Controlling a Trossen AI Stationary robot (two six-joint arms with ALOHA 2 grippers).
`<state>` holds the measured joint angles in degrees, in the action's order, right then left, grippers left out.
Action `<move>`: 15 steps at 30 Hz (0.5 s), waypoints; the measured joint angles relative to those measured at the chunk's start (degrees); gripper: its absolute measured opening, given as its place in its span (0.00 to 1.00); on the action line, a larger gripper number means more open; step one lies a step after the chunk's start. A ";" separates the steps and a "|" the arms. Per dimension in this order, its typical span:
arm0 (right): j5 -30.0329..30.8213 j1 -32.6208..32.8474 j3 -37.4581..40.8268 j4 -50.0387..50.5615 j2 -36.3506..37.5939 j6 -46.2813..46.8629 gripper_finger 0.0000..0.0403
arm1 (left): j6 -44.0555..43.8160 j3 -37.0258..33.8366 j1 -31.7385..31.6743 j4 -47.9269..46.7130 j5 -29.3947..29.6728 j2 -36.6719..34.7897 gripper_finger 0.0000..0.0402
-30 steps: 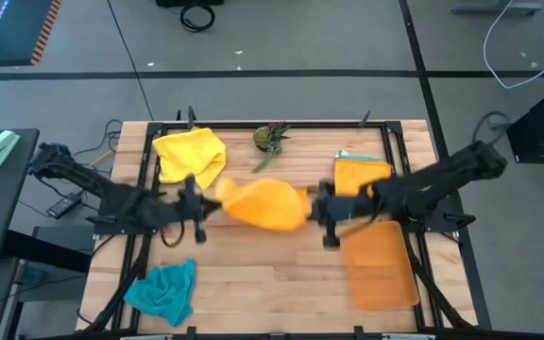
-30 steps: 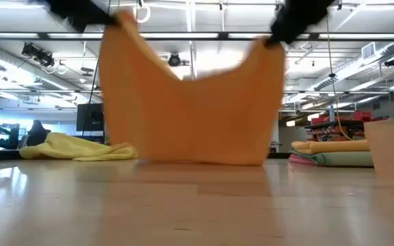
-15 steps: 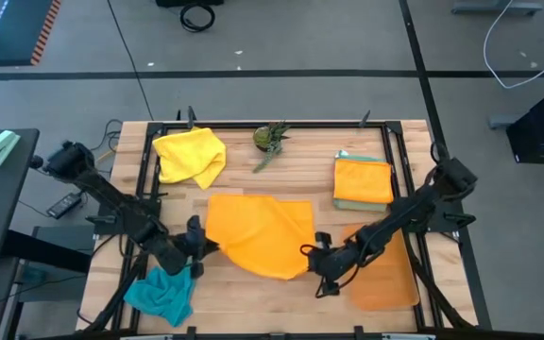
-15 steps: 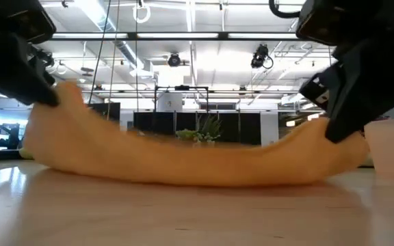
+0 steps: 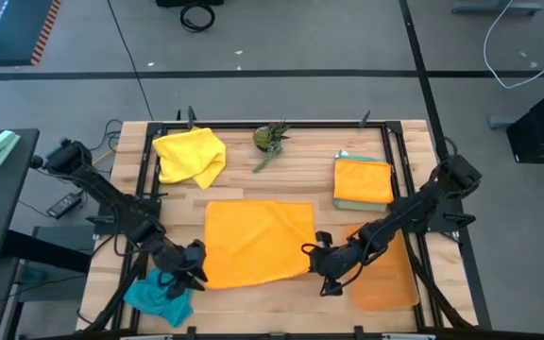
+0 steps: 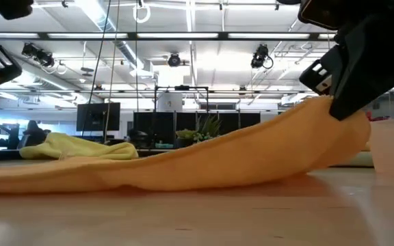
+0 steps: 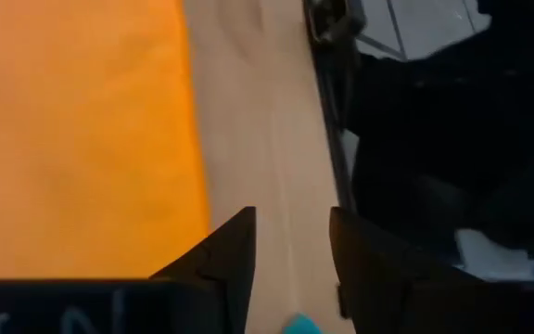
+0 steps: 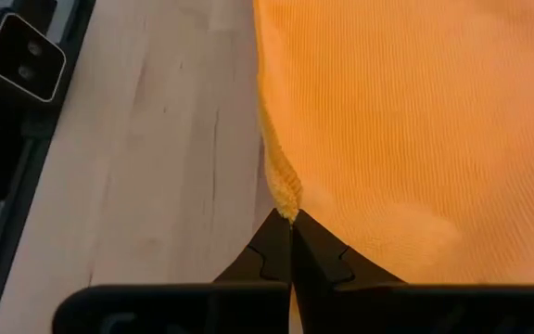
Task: Fold microfiber towels
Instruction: Fold the orange microfiber towel
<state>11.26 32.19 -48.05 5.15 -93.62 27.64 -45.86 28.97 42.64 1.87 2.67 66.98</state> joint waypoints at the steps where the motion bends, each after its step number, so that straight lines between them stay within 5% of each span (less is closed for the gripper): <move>1: -0.04 -0.16 0.00 0.02 -0.13 0.02 0.01 | 0.35 0.00 -0.13 -0.04 0.85 0.00 0.36; 5: -0.17 -0.25 0.04 0.45 -0.16 0.19 0.02 | 7.79 0.00 -1.02 0.44 7.97 1.62 0.34; 15: -0.87 -0.48 0.04 0.83 -0.18 0.21 0.02 | 14.63 0.00 0.37 1.16 1.97 8.21 0.40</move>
<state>10.39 31.71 -48.01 5.98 -93.80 27.85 -31.24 28.97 43.01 3.03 4.64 75.19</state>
